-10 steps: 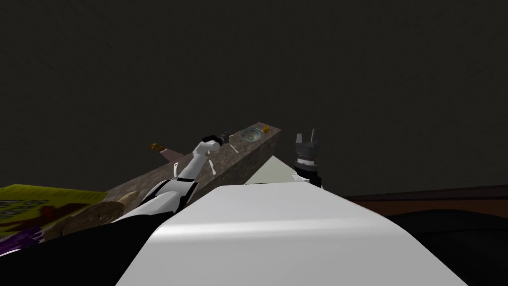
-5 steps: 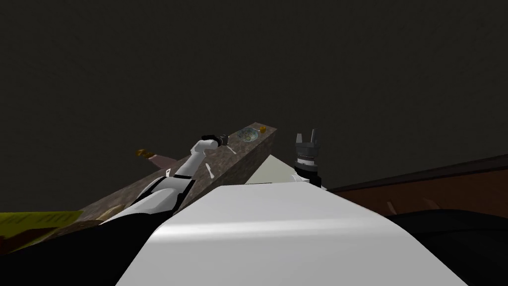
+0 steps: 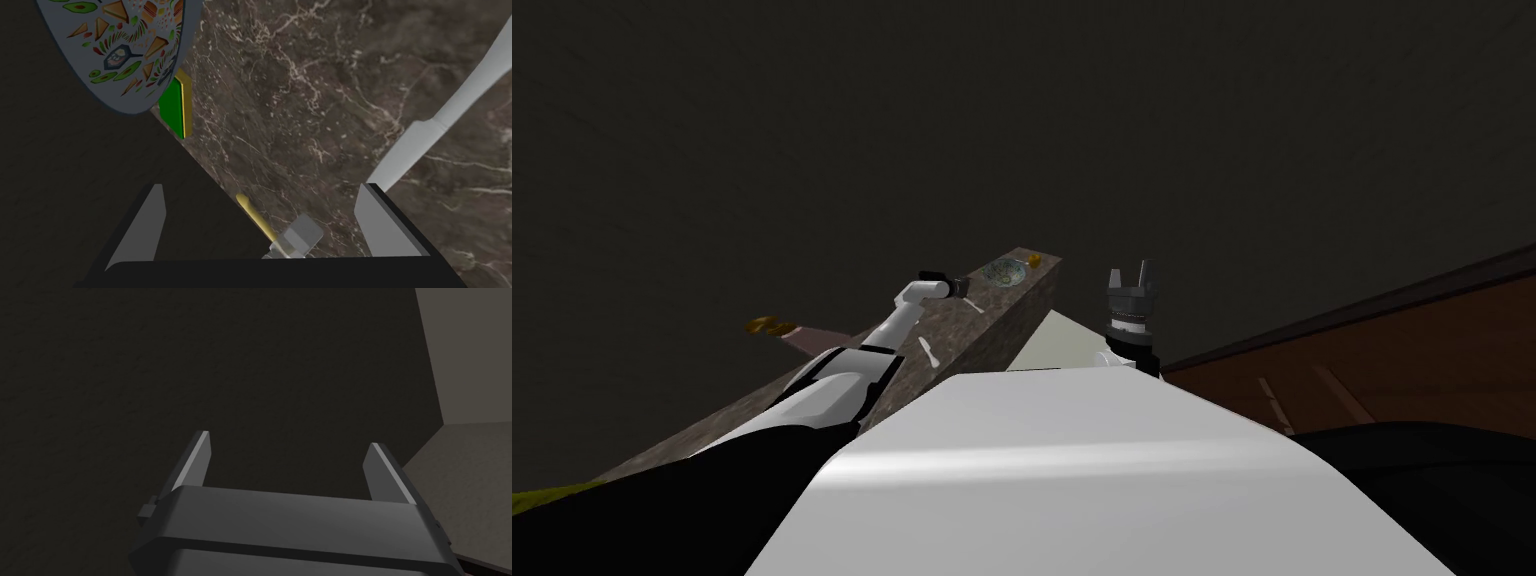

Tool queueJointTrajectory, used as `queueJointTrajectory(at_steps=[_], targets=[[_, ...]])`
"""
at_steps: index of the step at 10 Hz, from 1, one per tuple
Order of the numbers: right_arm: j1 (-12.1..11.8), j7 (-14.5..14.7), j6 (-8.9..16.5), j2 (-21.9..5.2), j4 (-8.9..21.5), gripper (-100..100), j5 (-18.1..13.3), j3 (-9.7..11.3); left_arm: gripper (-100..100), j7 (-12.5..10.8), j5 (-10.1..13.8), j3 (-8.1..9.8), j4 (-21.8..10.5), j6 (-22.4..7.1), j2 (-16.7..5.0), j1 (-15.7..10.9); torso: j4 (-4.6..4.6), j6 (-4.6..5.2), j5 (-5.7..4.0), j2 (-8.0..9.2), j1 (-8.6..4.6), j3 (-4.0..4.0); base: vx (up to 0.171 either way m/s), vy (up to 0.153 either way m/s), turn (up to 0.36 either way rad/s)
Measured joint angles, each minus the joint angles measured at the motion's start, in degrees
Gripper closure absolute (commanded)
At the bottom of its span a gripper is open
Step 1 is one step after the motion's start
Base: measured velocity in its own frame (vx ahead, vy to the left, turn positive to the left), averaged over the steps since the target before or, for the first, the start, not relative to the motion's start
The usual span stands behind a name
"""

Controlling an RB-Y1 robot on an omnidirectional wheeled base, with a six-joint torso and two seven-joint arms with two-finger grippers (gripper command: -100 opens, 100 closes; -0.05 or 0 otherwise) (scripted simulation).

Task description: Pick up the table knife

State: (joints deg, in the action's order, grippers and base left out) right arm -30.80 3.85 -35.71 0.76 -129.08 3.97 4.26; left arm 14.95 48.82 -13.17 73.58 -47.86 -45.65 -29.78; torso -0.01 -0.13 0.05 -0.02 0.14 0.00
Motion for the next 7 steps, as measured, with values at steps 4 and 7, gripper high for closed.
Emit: queueJointTrajectory(at_steps=[4,7], targets=[[0.0,0.0,0.0,0.0,0.0,0,0.0,0.0,-100,1.6,2.6,-2.46,-4.6,-6.5,-2.5,-2.1,0.00,0.01,0.00,0.00,0.04,0.00,-0.010,0.041,-0.195],[0.0,0.0,0.0,0.0,0.0,0,0.0,0.0,-100,3.1,4.4,-4.87,-9.4,-11.2,-4.0,-3.8,0.00,0.05,0.00,-0.02,0.04,-0.01,-0.006,0.042,-0.185]])
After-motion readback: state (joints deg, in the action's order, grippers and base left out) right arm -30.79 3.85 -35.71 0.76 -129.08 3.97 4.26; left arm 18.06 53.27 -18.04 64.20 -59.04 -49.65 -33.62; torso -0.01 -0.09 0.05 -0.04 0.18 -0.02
